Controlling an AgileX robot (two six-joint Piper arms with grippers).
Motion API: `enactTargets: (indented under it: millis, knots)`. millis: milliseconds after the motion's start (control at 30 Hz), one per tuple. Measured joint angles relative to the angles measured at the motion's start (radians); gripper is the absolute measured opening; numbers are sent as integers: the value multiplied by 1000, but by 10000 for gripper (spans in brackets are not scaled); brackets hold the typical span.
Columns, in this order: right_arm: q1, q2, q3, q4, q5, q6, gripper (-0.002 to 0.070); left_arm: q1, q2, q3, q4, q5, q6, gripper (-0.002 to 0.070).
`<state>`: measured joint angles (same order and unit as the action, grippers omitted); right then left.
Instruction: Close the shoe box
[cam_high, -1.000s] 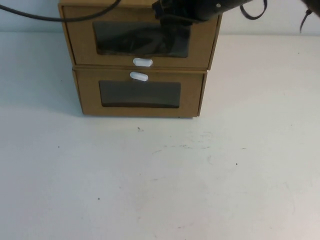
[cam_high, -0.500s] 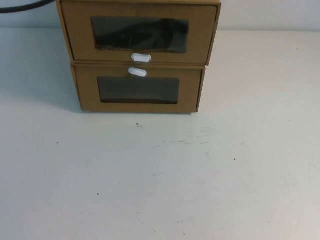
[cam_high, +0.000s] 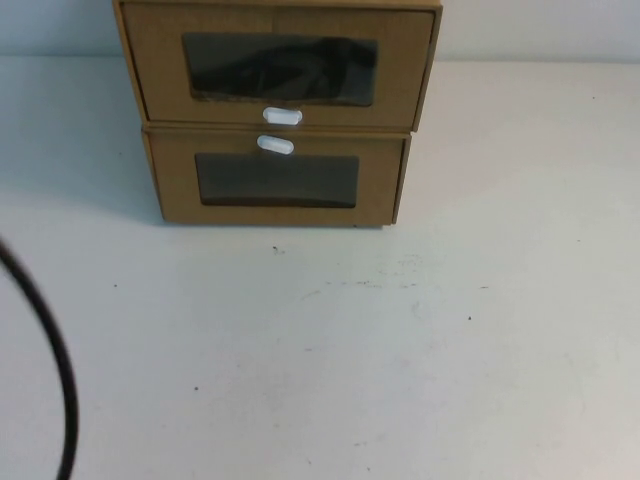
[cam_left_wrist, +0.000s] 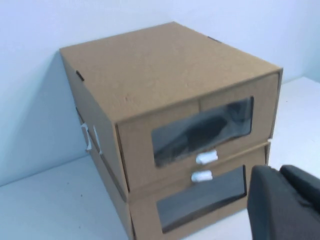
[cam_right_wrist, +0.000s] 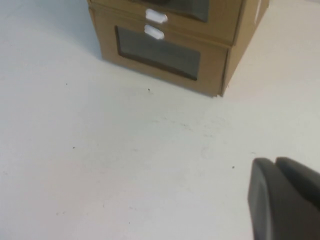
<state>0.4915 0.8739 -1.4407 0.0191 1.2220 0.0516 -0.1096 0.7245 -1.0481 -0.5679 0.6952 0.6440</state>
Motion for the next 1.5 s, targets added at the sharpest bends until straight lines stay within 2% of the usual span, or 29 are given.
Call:
enactTargets:
  millis: [167,433,733,833,933,1400,1500]
  knots:
    - [0,-293,351,-4,-139,63,-11,0,-289,339,-16,-123,15,-3]
    - [0,-649,813,0,-409,110,-11,0,-682,682,-20,-277,15,-3]
    - [0,-842,1255,53,-942,114,-11,0,-737,992,-80,-496,28,-3]
    - [0,-846,1332,89,-1039,114,-11,0,-737,1063,-97,-582,28,-3]
    - [0,-846,1384,97,-1074,114,-11,0,-737,1073,-116,-578,26,-3]
    - [0,-846,1411,136,-1047,114,-11,0,-737,1075,-123,-506,16,-3]
    - [0,-846,1411,84,-1045,114,-11,0,-737,1075,-123,-506,16,-3]
